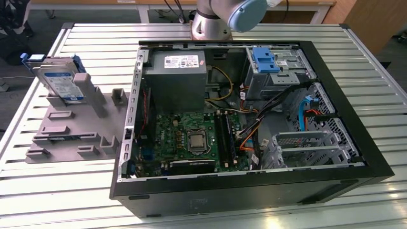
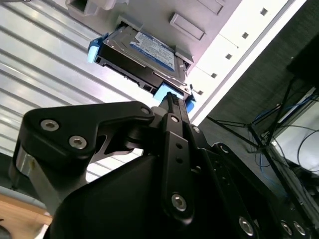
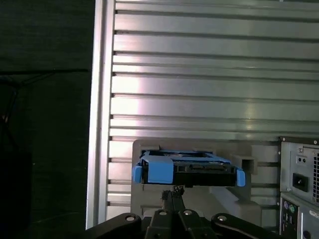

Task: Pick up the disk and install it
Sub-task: 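Pick up the disk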

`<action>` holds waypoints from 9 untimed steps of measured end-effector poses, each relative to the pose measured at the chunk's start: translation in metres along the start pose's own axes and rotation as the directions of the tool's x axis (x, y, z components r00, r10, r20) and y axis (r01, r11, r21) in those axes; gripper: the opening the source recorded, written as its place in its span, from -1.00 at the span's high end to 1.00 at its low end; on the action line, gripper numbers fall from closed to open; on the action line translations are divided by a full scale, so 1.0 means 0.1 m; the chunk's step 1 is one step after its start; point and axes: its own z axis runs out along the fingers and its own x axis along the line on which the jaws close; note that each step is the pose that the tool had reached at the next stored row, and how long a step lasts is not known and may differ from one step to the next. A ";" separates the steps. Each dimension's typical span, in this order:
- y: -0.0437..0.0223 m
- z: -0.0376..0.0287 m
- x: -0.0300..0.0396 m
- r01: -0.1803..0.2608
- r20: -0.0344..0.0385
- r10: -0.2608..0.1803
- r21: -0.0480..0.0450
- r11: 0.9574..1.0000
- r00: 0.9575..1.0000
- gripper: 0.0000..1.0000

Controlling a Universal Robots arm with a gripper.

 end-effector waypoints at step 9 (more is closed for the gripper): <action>0.000 0.010 0.000 0.162 -0.007 -0.162 -0.004 0.987 0.987 0.79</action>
